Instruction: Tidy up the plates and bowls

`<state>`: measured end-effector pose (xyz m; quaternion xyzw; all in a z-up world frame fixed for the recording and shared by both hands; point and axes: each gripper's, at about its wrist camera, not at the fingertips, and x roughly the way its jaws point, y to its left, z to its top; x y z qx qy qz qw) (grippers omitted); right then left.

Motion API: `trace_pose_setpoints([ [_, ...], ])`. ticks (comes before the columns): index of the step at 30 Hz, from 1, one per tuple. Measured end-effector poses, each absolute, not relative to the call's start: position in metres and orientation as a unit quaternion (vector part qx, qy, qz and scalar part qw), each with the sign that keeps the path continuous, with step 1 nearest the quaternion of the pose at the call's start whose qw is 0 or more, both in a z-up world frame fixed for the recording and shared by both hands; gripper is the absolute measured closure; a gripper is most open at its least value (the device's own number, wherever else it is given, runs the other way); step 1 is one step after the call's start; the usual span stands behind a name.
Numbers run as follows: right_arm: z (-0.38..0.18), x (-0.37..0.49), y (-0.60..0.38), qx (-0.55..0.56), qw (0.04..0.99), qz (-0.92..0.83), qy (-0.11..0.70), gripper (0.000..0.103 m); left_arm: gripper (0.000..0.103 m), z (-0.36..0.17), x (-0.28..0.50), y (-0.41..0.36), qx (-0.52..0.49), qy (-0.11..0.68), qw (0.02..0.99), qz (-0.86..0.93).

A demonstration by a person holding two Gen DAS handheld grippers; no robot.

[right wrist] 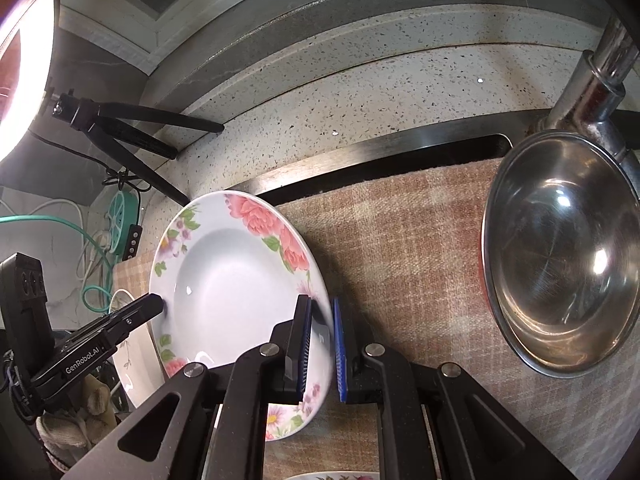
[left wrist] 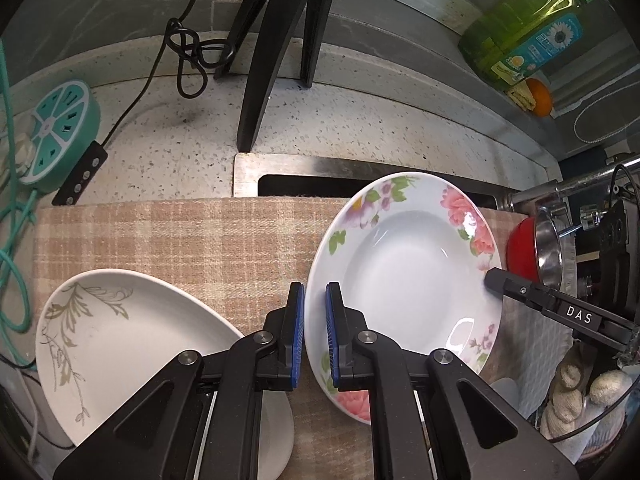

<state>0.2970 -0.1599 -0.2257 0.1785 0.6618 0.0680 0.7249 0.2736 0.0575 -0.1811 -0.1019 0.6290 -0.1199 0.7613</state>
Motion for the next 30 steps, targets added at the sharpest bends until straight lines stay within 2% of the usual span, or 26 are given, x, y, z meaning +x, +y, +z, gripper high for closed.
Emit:
trace_pose_setpoints([
  [30, -0.202, 0.264, -0.188, 0.184, 0.732, 0.084, 0.651, 0.093, 0.094, -0.159, 0.227, 0.026, -0.106, 0.616, 0.773, -0.112],
])
